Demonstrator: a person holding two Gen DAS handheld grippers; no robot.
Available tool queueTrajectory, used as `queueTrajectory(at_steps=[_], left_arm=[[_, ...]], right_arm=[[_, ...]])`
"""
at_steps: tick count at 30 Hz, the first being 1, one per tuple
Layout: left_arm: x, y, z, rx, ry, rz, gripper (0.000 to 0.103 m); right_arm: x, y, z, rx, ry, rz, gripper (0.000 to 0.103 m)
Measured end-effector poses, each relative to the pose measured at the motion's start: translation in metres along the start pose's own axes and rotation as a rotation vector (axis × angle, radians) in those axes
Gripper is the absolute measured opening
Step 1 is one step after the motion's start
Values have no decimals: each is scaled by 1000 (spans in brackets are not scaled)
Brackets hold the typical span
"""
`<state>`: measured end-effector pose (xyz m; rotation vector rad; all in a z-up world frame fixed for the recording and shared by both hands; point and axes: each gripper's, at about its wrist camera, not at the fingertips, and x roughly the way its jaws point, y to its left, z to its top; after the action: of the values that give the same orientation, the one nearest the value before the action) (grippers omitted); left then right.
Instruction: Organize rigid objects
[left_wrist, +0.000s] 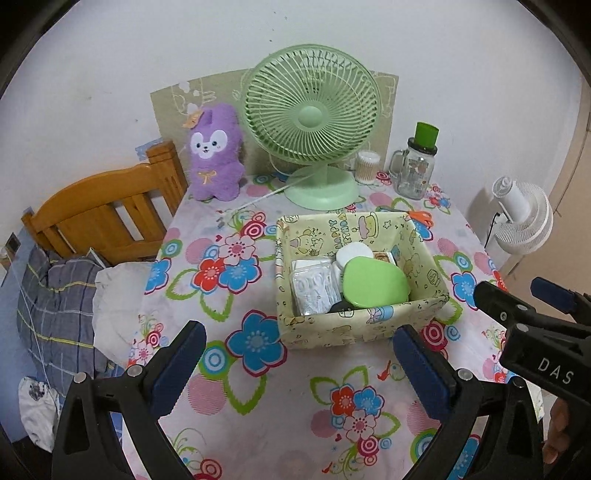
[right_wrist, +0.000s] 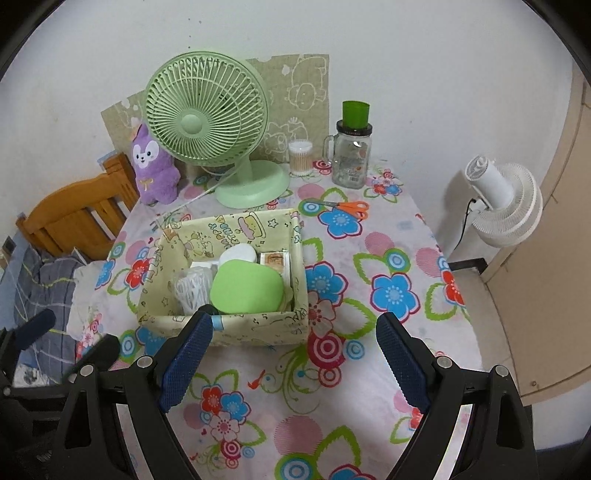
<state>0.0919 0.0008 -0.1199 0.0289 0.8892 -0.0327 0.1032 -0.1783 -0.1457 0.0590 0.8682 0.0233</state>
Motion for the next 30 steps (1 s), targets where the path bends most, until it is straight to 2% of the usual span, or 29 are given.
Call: queueTrajectory(at_steps=[4, 11, 17, 30], left_arm=[[-15, 4, -1, -13, -19, -3, 102], [-43, 4, -2, -36, -48, -26, 103], [-67, 0, -1, -26, -72, -2, 103], [-111, -7, 1, 7, -124, 20, 103]], right_arm=[[-14, -3, -4, 19, 10, 34, 92], [-44, -1, -7, 1, -40, 42, 93], [-73, 1, -7, -12, -118, -1, 99], [-121, 4, -4, -43, -173, -27, 99]])
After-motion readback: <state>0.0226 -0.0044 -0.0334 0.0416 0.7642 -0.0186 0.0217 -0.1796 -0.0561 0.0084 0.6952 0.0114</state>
